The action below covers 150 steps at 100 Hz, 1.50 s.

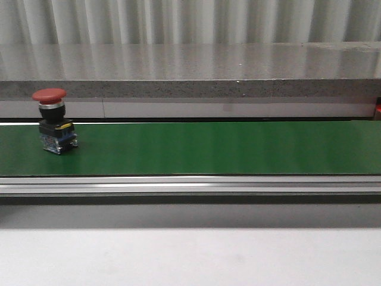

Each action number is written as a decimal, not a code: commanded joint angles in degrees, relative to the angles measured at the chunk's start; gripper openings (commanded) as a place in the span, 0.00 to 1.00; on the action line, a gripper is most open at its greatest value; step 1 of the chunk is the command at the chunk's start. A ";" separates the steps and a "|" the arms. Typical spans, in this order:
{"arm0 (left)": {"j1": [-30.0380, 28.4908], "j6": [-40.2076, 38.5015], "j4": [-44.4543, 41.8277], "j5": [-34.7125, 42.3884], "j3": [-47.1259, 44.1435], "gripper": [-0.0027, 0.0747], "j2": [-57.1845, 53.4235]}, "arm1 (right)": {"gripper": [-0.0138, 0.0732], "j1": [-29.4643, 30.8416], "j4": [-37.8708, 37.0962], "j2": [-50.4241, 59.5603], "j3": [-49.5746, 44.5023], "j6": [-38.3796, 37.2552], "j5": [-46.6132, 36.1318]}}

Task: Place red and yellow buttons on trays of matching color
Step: 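Move the left gripper over the last yellow push-button, then grasp the yellow button with the left gripper and lift it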

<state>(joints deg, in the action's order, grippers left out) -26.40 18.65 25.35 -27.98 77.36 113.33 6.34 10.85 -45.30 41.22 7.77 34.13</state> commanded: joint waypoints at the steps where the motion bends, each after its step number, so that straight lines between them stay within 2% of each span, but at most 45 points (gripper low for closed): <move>1: -0.06 -0.19 0.81 2.21 1.74 0.69 -2.87 | 0.08 -0.01 0.41 0.60 1.50 0.58 -3.32; 10: -0.06 -0.19 0.81 1.39 1.74 0.55 -2.87 | 0.08 -0.01 0.41 0.60 1.50 0.58 -3.32; 29: -0.06 -0.19 1.46 -2.04 1.80 0.15 -3.74 | 0.08 -0.01 0.41 0.60 1.50 0.58 -3.32; 41: -0.06 -0.19 1.66 -2.50 1.80 0.01 -6.51 | 0.08 -0.01 0.41 0.60 1.50 0.58 -3.32; 60: -0.06 -0.19 2.83 -4.44 1.80 0.01 -14.12 | 0.08 -0.01 0.41 0.60 1.50 0.58 -3.32; 86: 0.30 -0.19 4.10 -11.99 1.80 0.01 -23.32 | 0.08 -0.01 0.41 0.60 1.50 0.58 -3.32; 120: 7.59 0.29 3.89 -13.25 -3.25 0.01 -25.79 | 0.08 -0.01 0.41 0.60 1.50 0.58 -3.32; 150: 13.37 1.24 3.76 -10.16 -9.60 0.01 -25.79 | 0.08 -0.01 0.41 0.60 1.50 0.58 -3.32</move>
<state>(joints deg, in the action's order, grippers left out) -14.34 19.33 27.56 -41.20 67.49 90.09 6.34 10.85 -45.30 41.22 7.77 34.13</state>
